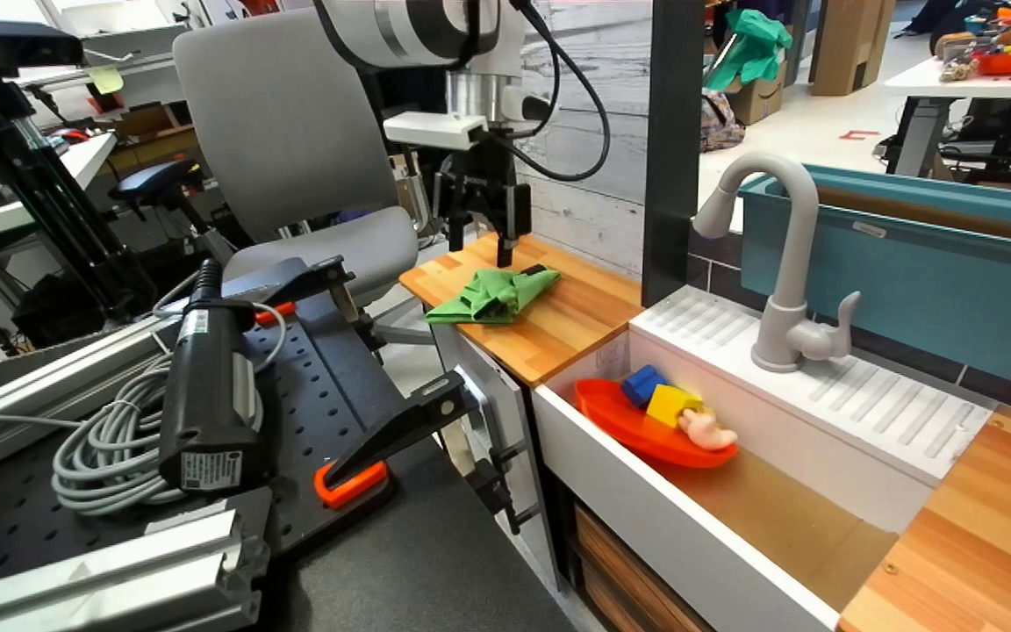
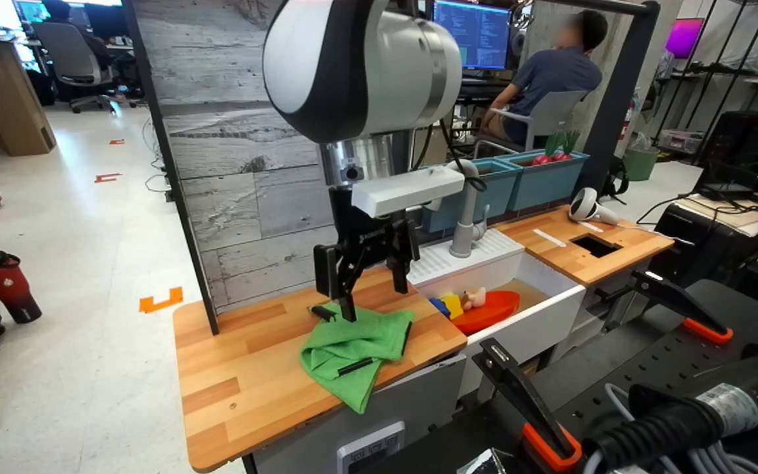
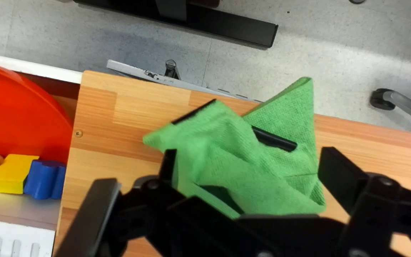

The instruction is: Fold the green cloth

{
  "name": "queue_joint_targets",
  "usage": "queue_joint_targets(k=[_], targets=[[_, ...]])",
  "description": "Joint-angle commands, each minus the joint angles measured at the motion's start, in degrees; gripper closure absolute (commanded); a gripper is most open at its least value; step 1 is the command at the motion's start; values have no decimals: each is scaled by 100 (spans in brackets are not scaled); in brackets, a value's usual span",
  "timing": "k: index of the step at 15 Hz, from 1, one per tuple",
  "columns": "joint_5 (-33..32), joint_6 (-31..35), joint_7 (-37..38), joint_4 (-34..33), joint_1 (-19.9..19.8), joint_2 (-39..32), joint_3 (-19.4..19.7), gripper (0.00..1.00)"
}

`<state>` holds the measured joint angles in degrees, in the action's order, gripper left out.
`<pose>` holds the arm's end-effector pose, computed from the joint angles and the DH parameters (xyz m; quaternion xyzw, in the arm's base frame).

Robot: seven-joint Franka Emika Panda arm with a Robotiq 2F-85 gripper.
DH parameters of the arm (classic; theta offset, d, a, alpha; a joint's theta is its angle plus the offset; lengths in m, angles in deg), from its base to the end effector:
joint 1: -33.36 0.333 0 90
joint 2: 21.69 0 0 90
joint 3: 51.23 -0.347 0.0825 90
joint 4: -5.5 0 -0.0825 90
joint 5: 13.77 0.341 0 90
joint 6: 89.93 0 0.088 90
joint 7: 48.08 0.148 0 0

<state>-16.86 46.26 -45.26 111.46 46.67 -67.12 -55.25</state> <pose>0.5614 0.1727 0.0929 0.9814 0.1397 -0.1307 0.0129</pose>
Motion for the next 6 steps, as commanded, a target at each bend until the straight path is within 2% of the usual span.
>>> queue_joint_targets(k=[1, 2, 6], targets=[[54, 770, 270, 1393, 5, 1230, -139, 0], [-14, 352, 147, 540, -13, 496, -100, 0], [-7, 545, 233, 1188, -8, 1120, -150, 0]])
